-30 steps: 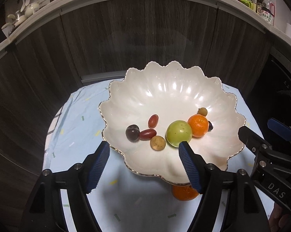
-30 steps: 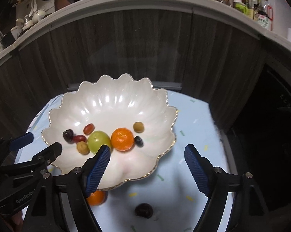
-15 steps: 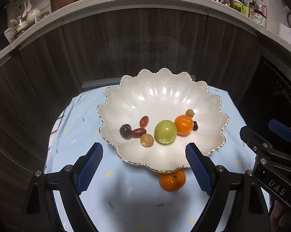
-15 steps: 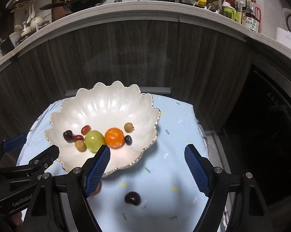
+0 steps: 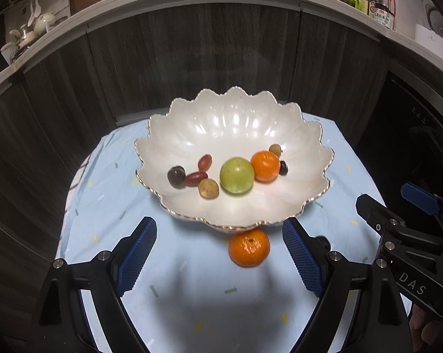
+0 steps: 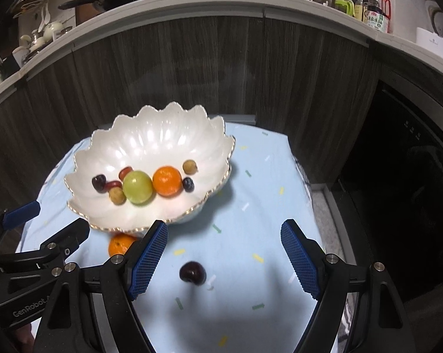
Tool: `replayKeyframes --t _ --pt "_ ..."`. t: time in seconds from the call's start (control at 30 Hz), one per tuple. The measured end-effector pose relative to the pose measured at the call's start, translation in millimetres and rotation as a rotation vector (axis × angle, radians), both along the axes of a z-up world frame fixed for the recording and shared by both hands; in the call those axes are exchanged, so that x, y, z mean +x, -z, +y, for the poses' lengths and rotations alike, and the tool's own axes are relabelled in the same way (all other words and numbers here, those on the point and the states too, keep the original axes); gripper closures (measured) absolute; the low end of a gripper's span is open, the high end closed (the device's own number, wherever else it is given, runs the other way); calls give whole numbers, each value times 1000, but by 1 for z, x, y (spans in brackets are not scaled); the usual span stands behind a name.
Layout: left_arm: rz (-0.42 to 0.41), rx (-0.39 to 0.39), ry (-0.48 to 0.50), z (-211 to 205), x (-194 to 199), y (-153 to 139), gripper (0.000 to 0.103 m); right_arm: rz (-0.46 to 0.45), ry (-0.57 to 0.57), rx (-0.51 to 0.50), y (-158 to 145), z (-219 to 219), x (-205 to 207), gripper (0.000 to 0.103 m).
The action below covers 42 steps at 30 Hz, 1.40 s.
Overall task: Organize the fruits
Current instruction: 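Withdraw both open grippers toward the mandarin and dark red cherry on the cloth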
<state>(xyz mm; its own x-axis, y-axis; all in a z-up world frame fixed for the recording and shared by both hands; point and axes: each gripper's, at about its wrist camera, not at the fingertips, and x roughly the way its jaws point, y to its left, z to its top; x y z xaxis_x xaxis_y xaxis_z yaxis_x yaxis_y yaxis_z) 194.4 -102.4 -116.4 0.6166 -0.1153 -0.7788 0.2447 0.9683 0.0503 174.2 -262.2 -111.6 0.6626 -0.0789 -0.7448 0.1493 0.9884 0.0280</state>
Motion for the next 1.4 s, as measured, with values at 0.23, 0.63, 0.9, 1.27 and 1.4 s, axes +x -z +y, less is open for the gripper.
replayKeyframes --t 0.23,0.63,0.9,1.27,1.4 --pt "24 9 14 -3 -7 13 15 33 -19 2 17 0 -5 23" --pt "79 25 44 -4 -9 43 15 76 -57 -20 39 5 -7 23" --pt "98 18 91 -4 -6 59 16 125 -95 -28 56 8 -2 23" --pt "96 42 128 -4 -6 73 16 171 -153 -27 73 16 4 24" --pt "96 42 128 -3 -4 74 17 173 -162 -31 74 19 5 25"
